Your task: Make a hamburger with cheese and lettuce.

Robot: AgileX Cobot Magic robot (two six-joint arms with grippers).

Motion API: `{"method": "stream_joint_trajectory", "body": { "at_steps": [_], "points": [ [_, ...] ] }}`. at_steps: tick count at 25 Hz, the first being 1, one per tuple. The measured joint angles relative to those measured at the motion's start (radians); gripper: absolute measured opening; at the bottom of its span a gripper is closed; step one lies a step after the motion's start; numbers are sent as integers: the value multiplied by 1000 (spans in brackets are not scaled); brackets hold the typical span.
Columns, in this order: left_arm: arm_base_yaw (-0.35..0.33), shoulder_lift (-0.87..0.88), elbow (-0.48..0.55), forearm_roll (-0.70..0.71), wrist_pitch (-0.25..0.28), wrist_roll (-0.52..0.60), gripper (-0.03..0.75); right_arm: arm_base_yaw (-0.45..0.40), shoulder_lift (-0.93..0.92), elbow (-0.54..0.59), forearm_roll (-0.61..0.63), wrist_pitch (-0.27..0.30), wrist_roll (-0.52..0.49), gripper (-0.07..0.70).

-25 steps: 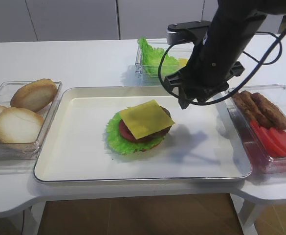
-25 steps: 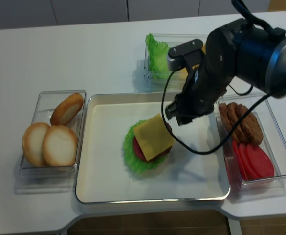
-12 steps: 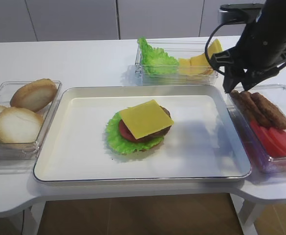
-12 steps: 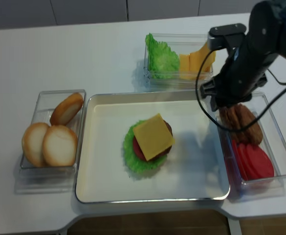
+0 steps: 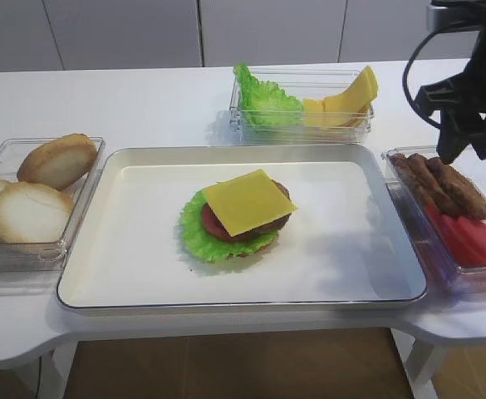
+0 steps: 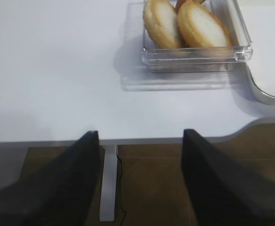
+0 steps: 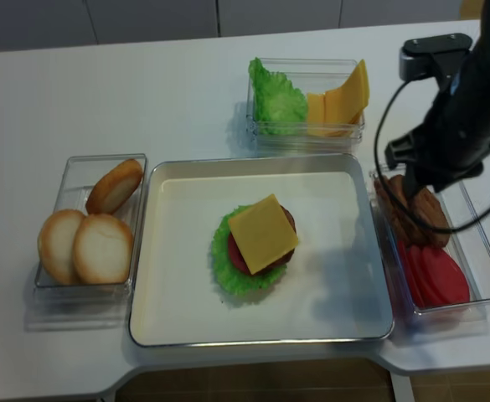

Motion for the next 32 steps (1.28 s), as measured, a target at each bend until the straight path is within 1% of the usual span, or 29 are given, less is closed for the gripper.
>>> {"method": "stream_joint_trajectory", "body": {
  "at_steps": [5, 10, 13, 17, 23, 27, 32],
  "points": [
    [0, 0, 0, 0, 0, 0, 416, -1, -123, 120, -10, 4, 40, 337],
    [0, 0, 0, 0, 0, 0, 416, -2, -293, 273, 27, 4, 73, 337],
    [0, 0, 0, 0, 0, 0, 416, -2, -431, 359, 29, 6, 87, 337],
    [0, 0, 0, 0, 0, 0, 416, -2, -642, 443, 24, 31, 106, 337],
    [0, 0, 0, 0, 0, 0, 416, -2, -923, 504, -37, 130, 140, 337],
    [0, 0, 0, 0, 0, 0, 416, -2, -1069, 526, -51, 149, 140, 337],
    [0, 0, 0, 0, 0, 0, 415, -2, -1231, 549, -51, 158, 140, 337]
  ]
}}
